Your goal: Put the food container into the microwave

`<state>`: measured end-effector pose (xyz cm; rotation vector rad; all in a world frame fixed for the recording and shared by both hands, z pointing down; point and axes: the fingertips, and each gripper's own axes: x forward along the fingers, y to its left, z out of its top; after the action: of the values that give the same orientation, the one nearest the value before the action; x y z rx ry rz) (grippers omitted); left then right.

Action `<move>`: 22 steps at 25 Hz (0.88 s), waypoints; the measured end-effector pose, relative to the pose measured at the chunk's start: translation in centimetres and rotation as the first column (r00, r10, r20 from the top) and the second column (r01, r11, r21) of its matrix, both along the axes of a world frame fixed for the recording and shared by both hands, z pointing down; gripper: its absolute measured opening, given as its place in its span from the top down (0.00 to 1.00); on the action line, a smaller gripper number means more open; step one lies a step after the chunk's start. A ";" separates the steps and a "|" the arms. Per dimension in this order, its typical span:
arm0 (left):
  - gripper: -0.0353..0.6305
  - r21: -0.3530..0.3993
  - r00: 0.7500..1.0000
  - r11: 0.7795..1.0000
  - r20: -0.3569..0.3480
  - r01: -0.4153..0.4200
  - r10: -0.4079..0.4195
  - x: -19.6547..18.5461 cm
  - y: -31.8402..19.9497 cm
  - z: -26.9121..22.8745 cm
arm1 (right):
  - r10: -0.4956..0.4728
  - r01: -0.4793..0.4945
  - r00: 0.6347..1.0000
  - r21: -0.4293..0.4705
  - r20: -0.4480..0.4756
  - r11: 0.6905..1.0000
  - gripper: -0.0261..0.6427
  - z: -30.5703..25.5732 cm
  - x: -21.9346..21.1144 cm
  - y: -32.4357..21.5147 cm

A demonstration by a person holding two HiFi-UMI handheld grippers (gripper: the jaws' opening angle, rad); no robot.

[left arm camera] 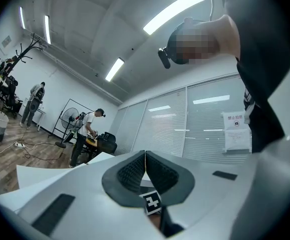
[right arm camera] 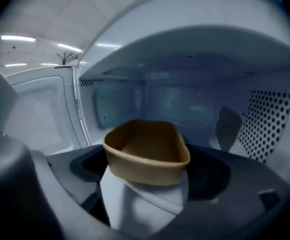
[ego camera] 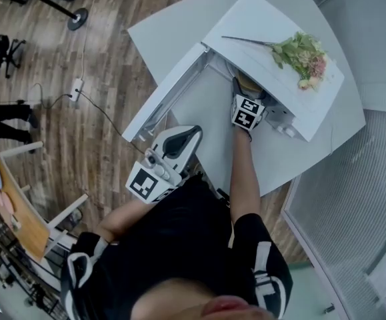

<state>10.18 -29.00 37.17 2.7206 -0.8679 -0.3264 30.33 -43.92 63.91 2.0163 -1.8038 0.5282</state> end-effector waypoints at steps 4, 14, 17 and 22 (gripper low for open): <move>0.91 -0.008 1.000 1.000 0.008 0.003 -0.002 -0.4 -1.0 0.5 | 0.006 -0.006 1.000 -0.010 -0.005 1.000 0.23 1.0 0.4 -1.6; 0.91 -0.007 1.000 1.000 0.004 -0.001 0.001 -0.9 -0.9 0.3 | 0.007 -0.004 1.000 -0.125 0.023 0.992 0.22 3.8 0.6 -1.5; 0.91 0.001 1.000 1.000 0.001 -0.002 0.002 -0.8 -0.2 -0.3 | 0.018 -0.015 1.000 -0.138 0.024 0.990 0.21 3.6 0.6 -0.7; 0.91 0.023 1.000 1.000 0.000 0.001 -0.001 -0.9 2.6 -1.4 | 0.034 -0.029 0.999 -0.137 0.036 0.990 0.17 3.7 0.7 1.2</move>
<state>9.31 -26.40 35.75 2.7413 -0.8712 -0.3381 31.03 -42.70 67.62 1.9581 -1.7105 0.6844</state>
